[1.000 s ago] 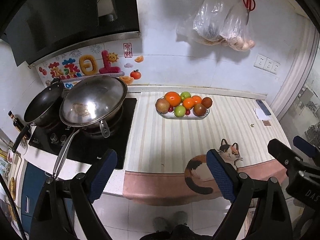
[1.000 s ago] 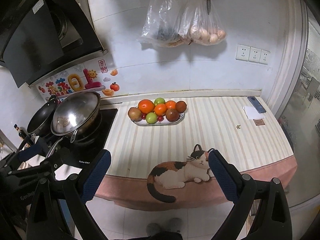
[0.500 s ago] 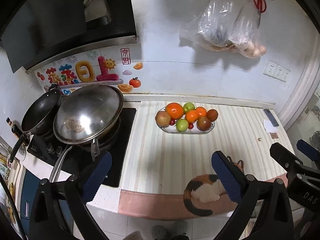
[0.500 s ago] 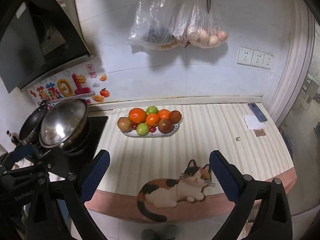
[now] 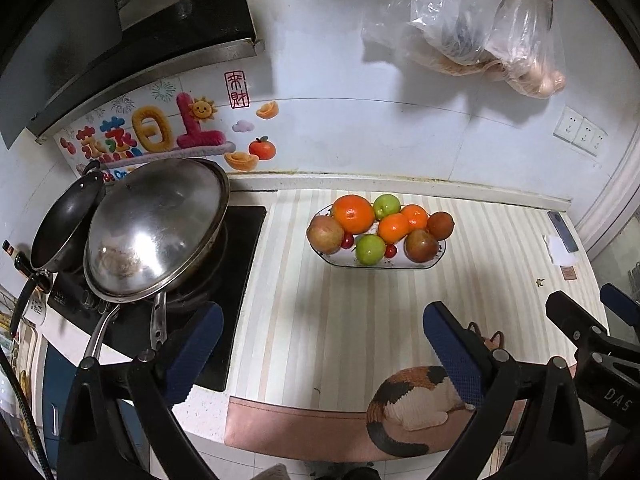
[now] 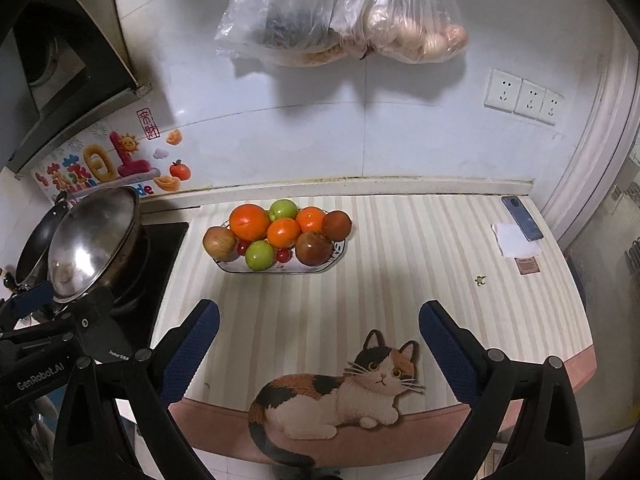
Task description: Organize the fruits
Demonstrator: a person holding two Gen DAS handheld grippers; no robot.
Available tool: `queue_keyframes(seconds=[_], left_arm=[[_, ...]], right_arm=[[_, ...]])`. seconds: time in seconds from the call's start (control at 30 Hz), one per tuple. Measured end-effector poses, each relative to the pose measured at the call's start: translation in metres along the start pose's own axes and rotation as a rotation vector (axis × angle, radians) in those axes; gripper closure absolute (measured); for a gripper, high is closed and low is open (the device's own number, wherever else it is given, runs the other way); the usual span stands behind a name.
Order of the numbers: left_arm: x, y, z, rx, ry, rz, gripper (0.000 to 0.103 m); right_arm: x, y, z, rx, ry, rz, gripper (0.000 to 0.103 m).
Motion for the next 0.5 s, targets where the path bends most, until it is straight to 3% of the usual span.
queue_keyframes(seconds=[0.5], left_arm=[[0.007,-0.004,0.001,-0.007,0.001,0.007,0.000]], right_arm=[[0.013,-0.003,0.002,-0.003,-0.009,0.023,0.001]])
Point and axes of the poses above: each gripper's, at about its wrist camera, not at the fingertips, and x roughly the way its jaws point, z to its left, y to its underside, the point moved 2 cm from there along x, roughly the way its jaws point, and after that the axes turned 15 degrees about y, right-handed, at the moved point
